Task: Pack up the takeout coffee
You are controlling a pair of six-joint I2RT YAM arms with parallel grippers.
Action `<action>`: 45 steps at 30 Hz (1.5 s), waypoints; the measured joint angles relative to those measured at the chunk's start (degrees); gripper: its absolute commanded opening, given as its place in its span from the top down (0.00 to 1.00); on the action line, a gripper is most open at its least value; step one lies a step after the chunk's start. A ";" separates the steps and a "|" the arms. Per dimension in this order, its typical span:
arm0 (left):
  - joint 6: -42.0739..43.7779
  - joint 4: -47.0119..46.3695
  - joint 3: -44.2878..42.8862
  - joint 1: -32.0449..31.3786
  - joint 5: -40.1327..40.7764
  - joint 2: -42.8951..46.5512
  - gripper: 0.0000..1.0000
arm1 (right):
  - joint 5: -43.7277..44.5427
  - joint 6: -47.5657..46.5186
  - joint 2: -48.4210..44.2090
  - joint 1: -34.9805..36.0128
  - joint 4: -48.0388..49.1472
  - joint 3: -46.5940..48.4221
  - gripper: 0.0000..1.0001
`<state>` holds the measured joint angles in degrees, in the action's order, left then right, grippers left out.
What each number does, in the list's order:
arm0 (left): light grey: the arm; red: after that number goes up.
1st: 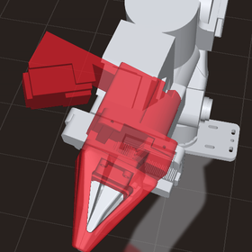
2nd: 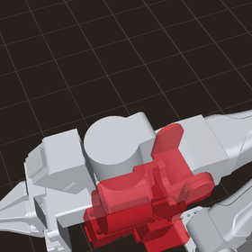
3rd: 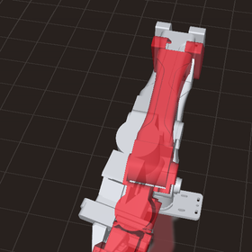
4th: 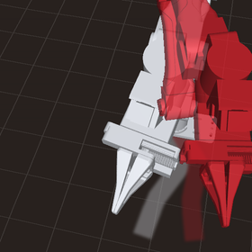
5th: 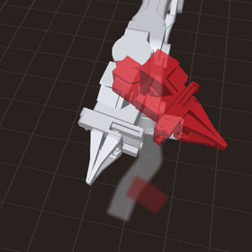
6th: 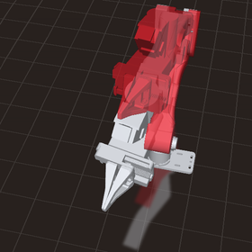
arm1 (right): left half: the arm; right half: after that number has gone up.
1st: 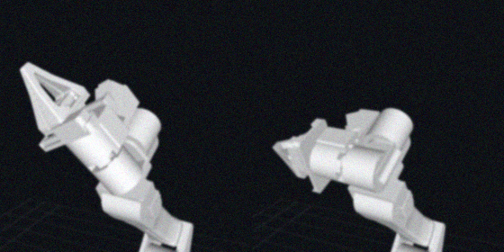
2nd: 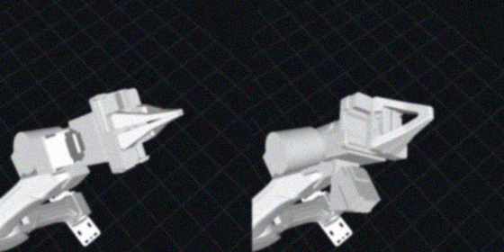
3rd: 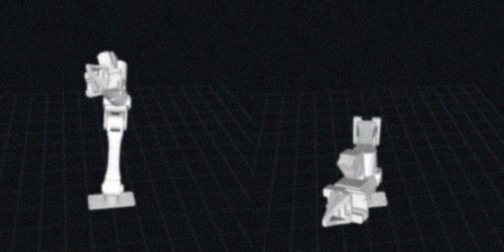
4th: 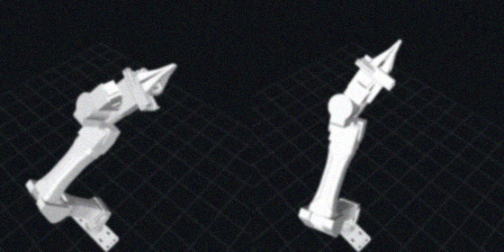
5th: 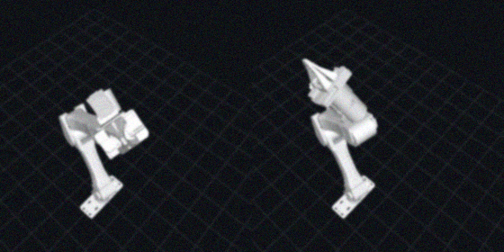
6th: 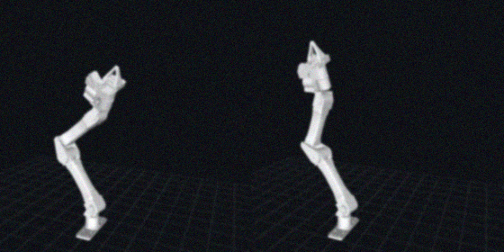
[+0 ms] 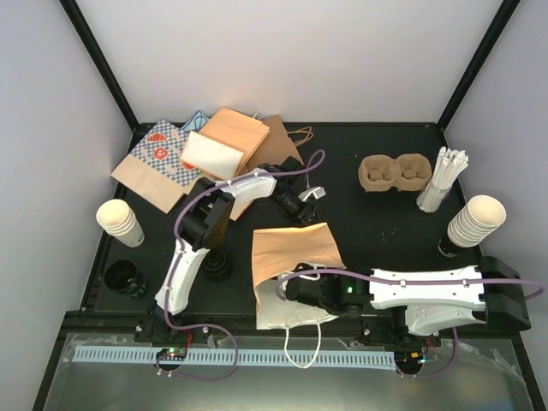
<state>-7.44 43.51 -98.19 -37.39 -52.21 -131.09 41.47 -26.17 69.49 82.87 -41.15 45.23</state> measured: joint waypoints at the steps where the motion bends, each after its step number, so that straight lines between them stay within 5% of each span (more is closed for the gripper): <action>1: 0.17 0.24 -0.87 -0.20 -0.31 -0.70 0.52 | 0.00 0.00 0.00 -0.04 0.00 -0.02 0.53; 14: 1.90 0.79 -5.07 -1.18 -2.49 -4.70 0.26 | -0.26 -0.04 -0.17 -0.02 0.26 -0.72 0.53; 21: 2.56 1.29 -9.01 -1.11 -2.47 -4.81 0.21 | -1.49 -0.20 -1.36 0.04 1.27 -1.75 0.53; 31: 5.38 5.05 -16.90 -3.41 -3.17 -8.24 0.32 | -1.70 -1.53 -3.43 0.31 3.54 -3.21 0.53; 45: 10.51 12.76 -18.71 -5.07 -4.85 -10.36 0.75 | -2.03 -1.97 -3.82 0.42 3.80 -3.91 0.53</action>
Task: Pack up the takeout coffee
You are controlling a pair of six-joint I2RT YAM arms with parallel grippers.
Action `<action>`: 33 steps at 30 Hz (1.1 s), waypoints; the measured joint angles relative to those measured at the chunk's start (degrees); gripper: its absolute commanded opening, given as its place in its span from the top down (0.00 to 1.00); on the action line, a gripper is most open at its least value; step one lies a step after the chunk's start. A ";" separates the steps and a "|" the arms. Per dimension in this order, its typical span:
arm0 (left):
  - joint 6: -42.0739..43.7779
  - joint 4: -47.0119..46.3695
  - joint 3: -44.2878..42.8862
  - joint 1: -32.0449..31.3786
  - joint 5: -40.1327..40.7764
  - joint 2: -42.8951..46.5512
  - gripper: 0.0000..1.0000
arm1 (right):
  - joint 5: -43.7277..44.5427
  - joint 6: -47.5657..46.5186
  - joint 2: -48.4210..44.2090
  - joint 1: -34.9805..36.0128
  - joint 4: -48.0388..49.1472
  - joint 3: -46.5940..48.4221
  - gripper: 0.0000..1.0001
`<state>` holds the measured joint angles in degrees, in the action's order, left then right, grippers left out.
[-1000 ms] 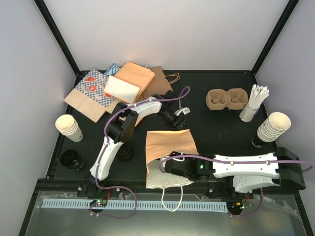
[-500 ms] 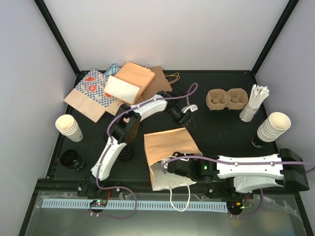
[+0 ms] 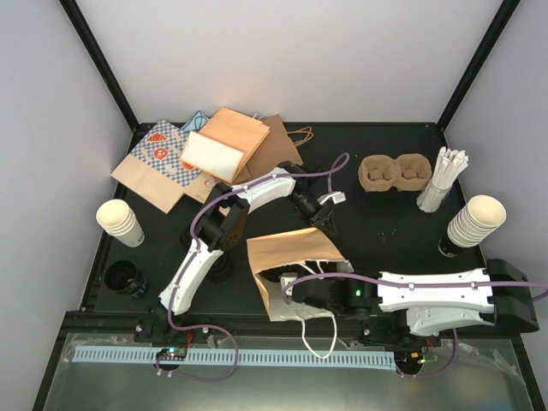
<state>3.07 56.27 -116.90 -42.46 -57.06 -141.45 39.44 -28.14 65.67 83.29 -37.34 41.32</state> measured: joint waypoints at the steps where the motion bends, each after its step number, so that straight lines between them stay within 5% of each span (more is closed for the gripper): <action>1: 0.22 0.15 0.11 0.00 -0.02 0.00 0.76 | -0.02 0.02 0.00 0.00 -0.02 -0.09 0.53; 33: -4.81 -12.48 19.02 -0.28 8.31 12.94 0.78 | 1.20 2.67 5.73 2.10 3.50 0.98 0.53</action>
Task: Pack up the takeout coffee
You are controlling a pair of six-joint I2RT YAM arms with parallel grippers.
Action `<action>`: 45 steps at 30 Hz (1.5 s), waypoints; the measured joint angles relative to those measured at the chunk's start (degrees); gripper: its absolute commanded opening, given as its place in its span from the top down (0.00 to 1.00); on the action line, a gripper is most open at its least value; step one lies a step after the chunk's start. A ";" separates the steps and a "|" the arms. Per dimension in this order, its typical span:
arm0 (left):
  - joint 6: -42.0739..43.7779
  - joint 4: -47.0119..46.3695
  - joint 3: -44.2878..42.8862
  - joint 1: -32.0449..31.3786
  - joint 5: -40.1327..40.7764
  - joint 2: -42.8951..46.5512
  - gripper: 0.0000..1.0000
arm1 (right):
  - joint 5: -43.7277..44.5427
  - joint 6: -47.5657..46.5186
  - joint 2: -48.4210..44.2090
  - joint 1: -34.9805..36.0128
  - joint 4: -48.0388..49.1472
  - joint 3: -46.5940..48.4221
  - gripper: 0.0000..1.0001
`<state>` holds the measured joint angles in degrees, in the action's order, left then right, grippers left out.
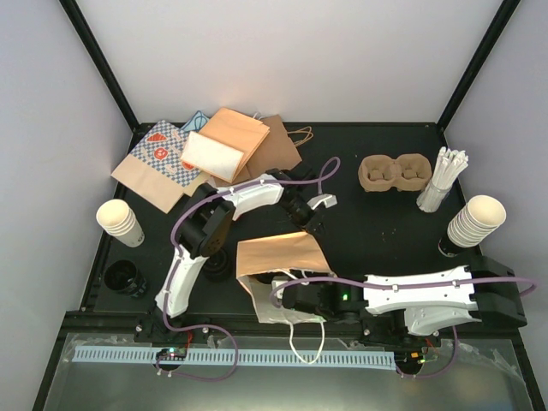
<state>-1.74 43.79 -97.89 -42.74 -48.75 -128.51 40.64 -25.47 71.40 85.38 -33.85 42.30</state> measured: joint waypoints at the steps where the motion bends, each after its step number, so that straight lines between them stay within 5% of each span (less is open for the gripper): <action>1: -0.46 -0.61 0.48 -0.11 0.24 0.31 0.78 | 0.02 -0.02 0.15 0.04 0.22 0.00 0.53; 8: -3.63 -4.33 3.17 -0.39 0.98 1.79 0.76 | 0.92 -0.11 1.44 0.11 1.66 -0.24 0.53; 18: -5.90 0.68 -2.01 -0.72 4.24 2.84 0.34 | 4.59 -0.61 1.60 1.25 2.73 -1.75 0.53; 23: -7.19 2.16 -3.58 -0.04 6.73 7.50 0.27 | 6.45 -0.59 1.60 2.36 2.58 -2.23 0.53; 34: -7.50 3.41 -1.77 3.39 13.00 12.22 0.30 | 7.43 -0.61 1.29 3.04 2.54 -2.60 0.53; 45: -7.80 1.11 1.84 3.67 13.33 6.27 0.38 | 8.24 -1.36 0.59 3.10 3.65 -4.24 0.53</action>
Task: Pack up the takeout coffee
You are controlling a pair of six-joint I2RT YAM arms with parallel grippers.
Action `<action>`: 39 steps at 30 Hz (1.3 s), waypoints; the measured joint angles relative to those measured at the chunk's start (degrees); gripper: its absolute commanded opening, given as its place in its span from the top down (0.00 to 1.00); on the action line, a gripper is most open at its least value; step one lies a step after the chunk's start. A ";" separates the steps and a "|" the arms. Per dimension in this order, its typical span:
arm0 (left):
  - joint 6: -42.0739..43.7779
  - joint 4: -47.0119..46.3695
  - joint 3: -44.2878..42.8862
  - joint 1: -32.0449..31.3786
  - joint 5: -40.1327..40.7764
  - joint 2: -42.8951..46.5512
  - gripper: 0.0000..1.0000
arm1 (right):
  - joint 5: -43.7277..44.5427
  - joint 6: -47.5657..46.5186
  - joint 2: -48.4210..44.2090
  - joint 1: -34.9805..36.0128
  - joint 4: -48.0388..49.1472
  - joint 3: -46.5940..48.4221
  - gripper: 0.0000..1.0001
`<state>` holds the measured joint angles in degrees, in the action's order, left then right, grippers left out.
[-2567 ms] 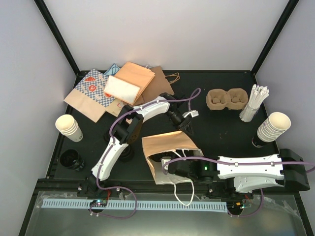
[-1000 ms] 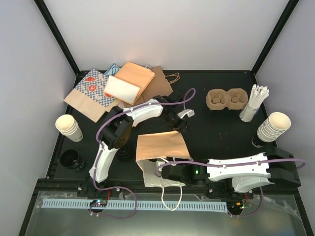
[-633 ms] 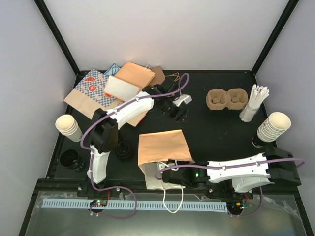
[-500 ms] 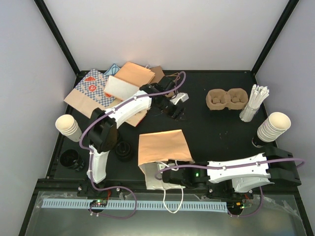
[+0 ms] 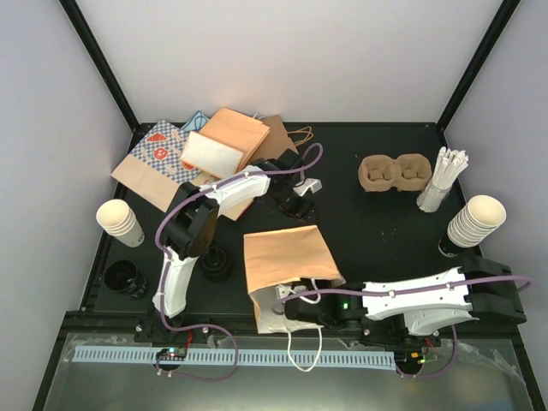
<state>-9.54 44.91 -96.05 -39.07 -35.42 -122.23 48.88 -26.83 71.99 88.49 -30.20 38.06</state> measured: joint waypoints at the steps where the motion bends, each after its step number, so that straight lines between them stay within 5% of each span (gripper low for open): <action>1: 0.00 -0.24 0.00 0.09 -0.26 -0.15 0.39 | 0.13 -0.13 0.00 0.09 0.35 -0.22 0.53; 9: 0.02 -1.11 0.63 0.24 -0.87 -2.14 0.60 | 1.53 -1.97 -0.20 0.26 2.99 -1.92 0.53; 39: -0.63 -4.50 8.31 0.81 -6.16 -1.70 0.84 | -0.17 -4.11 -0.76 -1.86 5.81 -3.28 0.53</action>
<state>-10.17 40.40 -87.74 -38.26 -41.58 -123.94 48.71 -30.94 71.22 86.63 -24.38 34.79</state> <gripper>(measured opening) 0.168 0.705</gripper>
